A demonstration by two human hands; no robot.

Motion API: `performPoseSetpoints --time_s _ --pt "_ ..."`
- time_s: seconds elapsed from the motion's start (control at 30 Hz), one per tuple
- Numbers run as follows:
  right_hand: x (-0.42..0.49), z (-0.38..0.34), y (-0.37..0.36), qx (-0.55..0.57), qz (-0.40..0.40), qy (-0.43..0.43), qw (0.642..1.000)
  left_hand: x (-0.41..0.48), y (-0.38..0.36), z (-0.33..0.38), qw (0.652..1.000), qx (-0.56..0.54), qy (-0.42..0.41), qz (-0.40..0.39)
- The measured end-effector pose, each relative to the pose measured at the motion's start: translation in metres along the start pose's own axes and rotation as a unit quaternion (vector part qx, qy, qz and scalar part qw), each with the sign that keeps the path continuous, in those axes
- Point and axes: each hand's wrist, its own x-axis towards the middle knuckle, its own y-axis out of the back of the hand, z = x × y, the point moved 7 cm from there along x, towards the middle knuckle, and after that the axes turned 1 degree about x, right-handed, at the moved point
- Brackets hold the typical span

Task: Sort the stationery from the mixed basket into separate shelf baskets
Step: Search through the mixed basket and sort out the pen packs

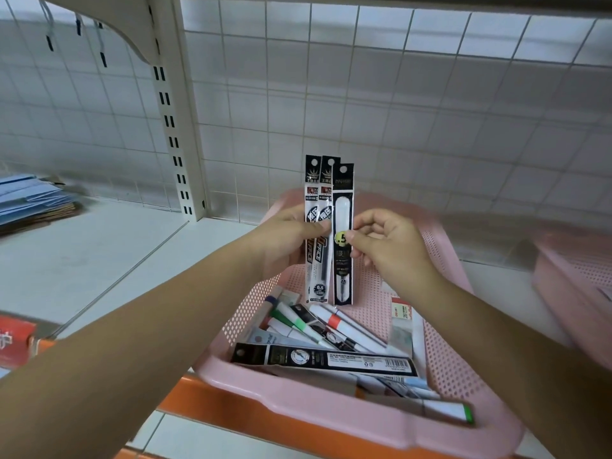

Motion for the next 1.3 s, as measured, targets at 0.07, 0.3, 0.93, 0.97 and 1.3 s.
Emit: performPoseSetpoints --time_s 0.07,0.3,0.93,0.97,1.3 --pt "0.001 0.002 0.001 -0.027 0.013 0.007 1.000 0.001 0.000 -0.001 1.000 0.005 -0.004 0.005" --pt "0.003 0.011 0.004 -0.040 0.035 -0.032 0.998 0.006 -0.003 -0.006 0.999 0.041 -0.007 0.026" --pt "-0.045 0.044 -0.048 -0.360 -0.452 -0.115 0.808 -0.014 0.037 0.016 0.962 -0.049 -0.067 0.261" --pt "-0.046 0.043 -0.049 -0.353 -0.460 -0.117 0.806 -0.011 0.038 0.014 0.963 -0.054 -0.069 0.256" --pt "-0.014 0.008 -0.020 -0.046 -0.198 -0.097 0.974 -0.006 0.045 0.007 0.955 -0.068 -0.038 0.287"
